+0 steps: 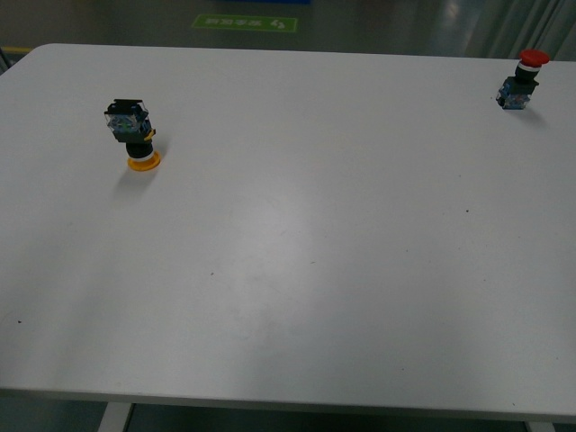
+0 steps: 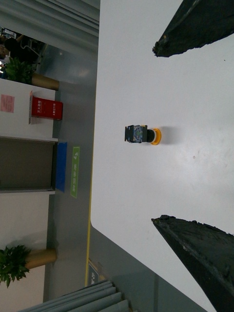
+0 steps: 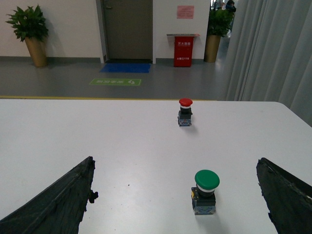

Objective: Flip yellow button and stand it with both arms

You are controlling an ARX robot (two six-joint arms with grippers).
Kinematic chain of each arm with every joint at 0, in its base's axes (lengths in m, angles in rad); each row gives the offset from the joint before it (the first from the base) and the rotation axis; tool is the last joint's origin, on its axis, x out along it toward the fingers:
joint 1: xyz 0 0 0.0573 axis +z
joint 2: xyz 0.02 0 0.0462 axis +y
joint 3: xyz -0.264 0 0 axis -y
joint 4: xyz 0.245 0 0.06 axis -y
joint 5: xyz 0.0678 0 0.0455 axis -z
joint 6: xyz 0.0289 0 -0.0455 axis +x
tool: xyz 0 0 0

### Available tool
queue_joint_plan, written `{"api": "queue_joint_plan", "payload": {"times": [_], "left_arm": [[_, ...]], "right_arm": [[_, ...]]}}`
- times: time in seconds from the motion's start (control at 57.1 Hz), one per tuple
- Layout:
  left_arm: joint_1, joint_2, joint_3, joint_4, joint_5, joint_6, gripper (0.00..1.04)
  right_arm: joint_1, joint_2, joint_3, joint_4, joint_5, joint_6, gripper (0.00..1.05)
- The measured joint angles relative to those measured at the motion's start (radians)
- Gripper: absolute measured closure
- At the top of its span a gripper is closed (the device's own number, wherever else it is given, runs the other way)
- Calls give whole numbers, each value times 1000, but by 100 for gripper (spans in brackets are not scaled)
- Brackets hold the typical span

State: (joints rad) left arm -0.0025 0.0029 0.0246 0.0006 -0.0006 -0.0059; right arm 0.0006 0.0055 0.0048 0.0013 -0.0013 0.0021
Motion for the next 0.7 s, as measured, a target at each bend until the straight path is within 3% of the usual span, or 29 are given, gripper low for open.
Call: {"api": "queue_joint_plan", "payload": {"times": [0.7], "left_arm": [[0,0,0,0,0,0,7]], "right_arm": [[0,0,0,0,0,0,7]]}}
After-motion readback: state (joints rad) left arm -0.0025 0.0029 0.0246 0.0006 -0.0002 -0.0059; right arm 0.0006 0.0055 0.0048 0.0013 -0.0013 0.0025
